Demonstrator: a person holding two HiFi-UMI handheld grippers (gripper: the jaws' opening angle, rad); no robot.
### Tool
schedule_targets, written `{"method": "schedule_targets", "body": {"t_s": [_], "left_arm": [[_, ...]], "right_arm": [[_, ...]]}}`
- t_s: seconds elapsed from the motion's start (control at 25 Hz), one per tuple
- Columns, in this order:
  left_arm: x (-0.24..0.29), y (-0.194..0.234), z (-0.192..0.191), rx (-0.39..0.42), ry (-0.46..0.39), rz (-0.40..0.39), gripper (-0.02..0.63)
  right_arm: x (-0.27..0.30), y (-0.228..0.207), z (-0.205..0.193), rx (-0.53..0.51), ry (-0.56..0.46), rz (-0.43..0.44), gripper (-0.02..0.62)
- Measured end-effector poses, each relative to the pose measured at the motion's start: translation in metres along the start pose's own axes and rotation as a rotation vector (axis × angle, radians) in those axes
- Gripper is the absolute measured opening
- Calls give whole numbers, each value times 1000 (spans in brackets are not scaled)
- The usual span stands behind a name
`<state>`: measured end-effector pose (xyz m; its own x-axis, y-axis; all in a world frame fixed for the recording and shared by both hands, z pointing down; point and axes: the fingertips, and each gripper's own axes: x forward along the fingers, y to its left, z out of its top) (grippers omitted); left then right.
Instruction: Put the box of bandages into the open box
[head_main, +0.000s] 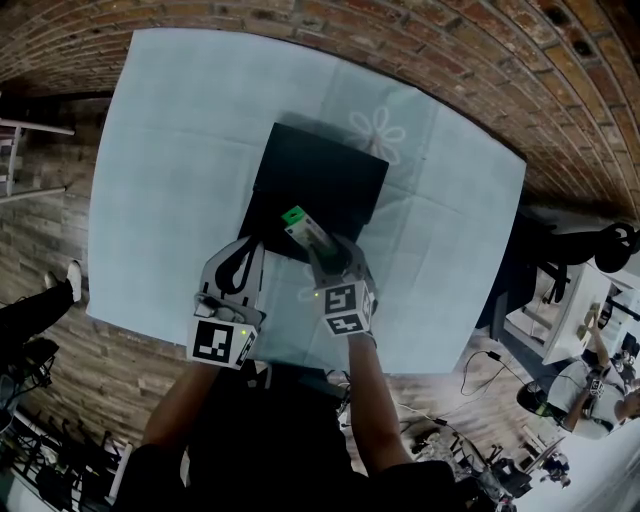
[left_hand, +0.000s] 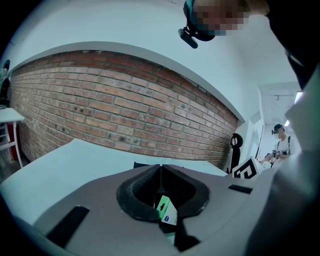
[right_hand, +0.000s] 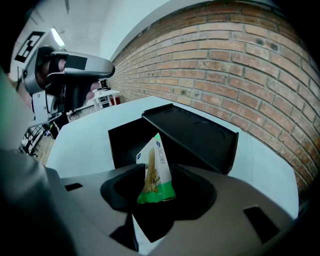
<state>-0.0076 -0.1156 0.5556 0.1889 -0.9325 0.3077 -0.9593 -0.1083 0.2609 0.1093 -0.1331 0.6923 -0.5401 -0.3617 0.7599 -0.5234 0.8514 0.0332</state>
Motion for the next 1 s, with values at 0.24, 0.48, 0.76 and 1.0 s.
{"method": "schedule_targets", "body": {"t_s": [0.24,0.48,0.76,1.0], "left_arm": [[-3,-1,5,-11,-15,-2,40],[-8,-2,5,1,-14,-4,40],[-17,-3,13,17,-34,-4,40],[-30,-7,28,27,-65,-4,40]], "right_arm": [[-3,0,1,13,-17,-3,186],[-8,-4,7,55,-54,-16,187],[-28,-9,20,180,-146,2,109],[-57,-16,37,240,-241,-54,74]]}}
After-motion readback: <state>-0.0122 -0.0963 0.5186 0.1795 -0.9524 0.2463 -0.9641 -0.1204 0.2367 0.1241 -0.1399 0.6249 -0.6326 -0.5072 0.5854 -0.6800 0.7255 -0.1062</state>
